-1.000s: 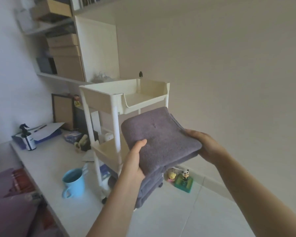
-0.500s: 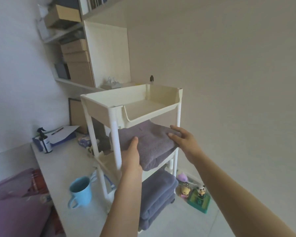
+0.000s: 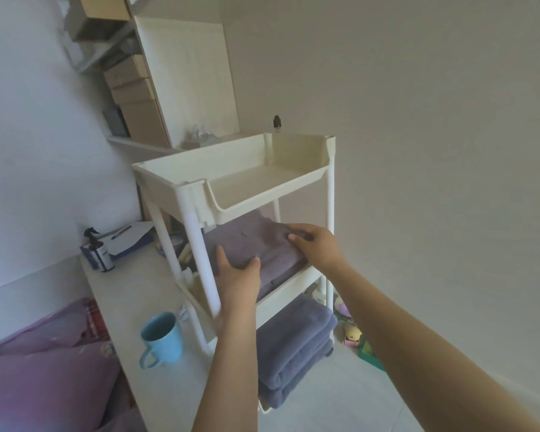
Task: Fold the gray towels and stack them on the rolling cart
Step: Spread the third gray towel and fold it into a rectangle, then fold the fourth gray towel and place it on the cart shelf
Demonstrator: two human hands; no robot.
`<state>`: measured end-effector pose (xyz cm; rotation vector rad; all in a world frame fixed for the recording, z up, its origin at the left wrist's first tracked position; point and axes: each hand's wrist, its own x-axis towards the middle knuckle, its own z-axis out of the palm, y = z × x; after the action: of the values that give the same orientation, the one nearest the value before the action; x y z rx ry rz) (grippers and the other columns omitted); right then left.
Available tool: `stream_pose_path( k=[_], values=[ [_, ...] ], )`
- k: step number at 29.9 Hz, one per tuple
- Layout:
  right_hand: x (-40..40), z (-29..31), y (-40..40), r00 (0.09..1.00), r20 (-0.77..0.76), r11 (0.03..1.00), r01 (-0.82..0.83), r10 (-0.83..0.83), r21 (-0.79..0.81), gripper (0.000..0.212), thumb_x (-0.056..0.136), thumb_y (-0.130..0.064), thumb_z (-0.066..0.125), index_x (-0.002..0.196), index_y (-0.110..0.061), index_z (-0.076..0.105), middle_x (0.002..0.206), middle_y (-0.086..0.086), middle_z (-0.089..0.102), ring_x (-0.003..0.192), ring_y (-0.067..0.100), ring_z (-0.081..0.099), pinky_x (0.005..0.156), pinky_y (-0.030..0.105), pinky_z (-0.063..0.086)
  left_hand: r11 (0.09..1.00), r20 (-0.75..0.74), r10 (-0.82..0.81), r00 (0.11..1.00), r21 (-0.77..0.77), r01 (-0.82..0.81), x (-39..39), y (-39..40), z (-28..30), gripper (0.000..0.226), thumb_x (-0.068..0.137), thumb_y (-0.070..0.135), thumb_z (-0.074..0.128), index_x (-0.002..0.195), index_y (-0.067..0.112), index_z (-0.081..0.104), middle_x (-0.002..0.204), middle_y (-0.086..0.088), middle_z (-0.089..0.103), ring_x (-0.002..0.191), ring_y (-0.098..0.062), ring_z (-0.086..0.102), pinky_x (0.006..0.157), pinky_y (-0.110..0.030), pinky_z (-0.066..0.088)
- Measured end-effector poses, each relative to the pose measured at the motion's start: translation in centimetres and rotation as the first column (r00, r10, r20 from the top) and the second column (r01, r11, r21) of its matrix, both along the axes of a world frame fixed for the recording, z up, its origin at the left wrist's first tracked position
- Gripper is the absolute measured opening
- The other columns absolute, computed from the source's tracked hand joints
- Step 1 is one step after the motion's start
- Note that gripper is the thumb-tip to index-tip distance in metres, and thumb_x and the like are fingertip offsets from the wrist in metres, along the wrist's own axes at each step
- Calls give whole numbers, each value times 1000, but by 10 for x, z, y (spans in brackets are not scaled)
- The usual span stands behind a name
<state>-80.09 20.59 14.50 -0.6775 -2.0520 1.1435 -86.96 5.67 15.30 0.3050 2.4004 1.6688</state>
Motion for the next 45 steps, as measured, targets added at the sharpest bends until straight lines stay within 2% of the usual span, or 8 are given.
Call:
stream_pose_path(
  k=[12,18,22,27,31,33,39,45],
  values=[
    [-8,-19,5,910,373,943,55,-183,328,32,95,-16,46,119,-25,65,118,5,55,117,24,43,87,19,31,779,-182,-256,949,-621,91,7,-1,-5,65,98,34,35,149,2,11,153,-27,-17,143,-40,-7,116,-45,3],
    [8,-19,-8,957,231,911,67,-173,406,30,92,-11,46,109,-14,70,109,6,66,106,31,51,95,32,39,781,-331,-323,887,-623,52,14,-5,-6,64,99,35,32,150,4,10,156,-20,-12,145,-33,-11,116,-45,-4],
    [41,-12,-35,971,59,895,187,-230,404,31,93,-18,46,116,-20,67,114,-1,67,108,21,54,89,13,32,853,-448,-391,804,-505,133,42,-4,5,54,98,32,35,149,17,23,159,-11,-5,146,-25,-12,114,-47,-11],
    [109,-18,-65,924,-48,847,367,-379,384,26,93,-14,52,115,-18,66,112,0,65,107,19,53,86,15,31,879,-583,-474,659,-267,396,99,-9,0,47,86,32,34,124,16,58,136,-8,52,126,-25,45,111,-50,26],
    [184,-38,-89,858,-68,812,505,-510,293,26,93,-14,51,114,-20,65,105,-3,64,102,16,55,87,26,43,712,-481,-642,596,-86,697,154,-15,-23,36,87,27,43,116,16,62,114,2,64,96,-9,58,91,-28,45],
    [239,-55,-108,781,-48,751,614,-622,243,26,93,-12,51,112,-21,66,99,-7,61,96,14,57,82,26,47,546,-386,-797,464,-132,828,194,-13,-39,29,92,21,47,119,20,59,114,6,63,93,-5,58,86,-21,44],
    [380,-95,-174,519,51,521,847,-853,108,25,93,-9,51,109,-22,65,98,-8,59,79,-3,58,67,1,39,165,-175,-976,133,-180,970,311,-24,-83,25,95,25,45,116,23,59,101,2,67,88,-11,60,81,-26,49],
    [511,-129,-241,252,162,261,965,-954,34,25,92,-9,51,109,-21,64,95,2,63,75,7,60,67,18,46,-143,-6,-989,-146,-169,975,427,-49,-122,24,93,32,43,110,28,59,97,4,66,87,-11,65,84,-31,53]
  ],
)
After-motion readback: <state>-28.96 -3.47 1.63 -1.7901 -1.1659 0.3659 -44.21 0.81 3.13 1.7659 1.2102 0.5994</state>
